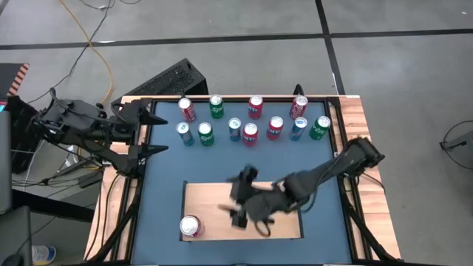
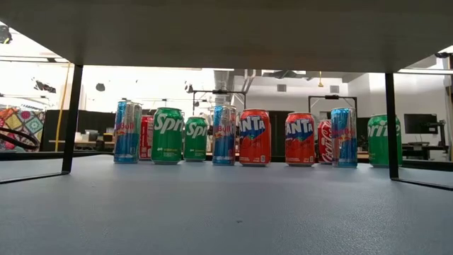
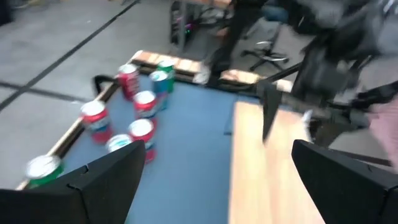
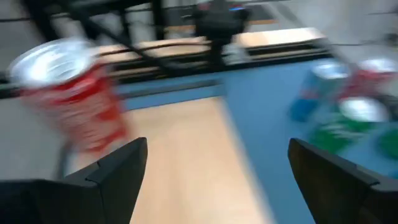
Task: Place canned beverage on shelf
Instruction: Put the right red soda can on the shelf aligned with the other red soda can
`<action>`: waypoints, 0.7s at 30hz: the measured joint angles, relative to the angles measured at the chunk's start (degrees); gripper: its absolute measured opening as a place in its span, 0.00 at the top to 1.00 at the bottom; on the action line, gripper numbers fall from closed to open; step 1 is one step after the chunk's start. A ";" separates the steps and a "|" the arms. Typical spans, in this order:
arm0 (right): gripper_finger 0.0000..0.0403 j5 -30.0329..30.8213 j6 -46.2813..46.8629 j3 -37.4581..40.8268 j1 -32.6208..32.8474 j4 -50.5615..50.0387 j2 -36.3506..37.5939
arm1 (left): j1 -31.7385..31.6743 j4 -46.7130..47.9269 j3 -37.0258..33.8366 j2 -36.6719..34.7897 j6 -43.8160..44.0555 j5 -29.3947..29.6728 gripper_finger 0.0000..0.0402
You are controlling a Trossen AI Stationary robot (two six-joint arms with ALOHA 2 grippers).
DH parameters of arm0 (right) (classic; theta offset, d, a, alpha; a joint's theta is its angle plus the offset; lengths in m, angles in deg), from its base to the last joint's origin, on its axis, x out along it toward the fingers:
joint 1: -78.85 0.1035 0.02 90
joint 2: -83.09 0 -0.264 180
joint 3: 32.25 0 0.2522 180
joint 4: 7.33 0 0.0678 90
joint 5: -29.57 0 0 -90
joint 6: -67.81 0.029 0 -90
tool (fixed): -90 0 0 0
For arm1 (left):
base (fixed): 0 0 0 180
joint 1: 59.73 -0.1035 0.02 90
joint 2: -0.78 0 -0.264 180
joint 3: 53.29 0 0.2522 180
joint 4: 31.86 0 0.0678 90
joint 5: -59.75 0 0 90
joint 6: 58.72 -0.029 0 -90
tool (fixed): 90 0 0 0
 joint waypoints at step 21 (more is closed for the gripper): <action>0.08 0.76 -10.94 0.04 -31.63 -30.07 15.17 | -5.62 5.34 0.00 0.33 4.93 14.04 0.03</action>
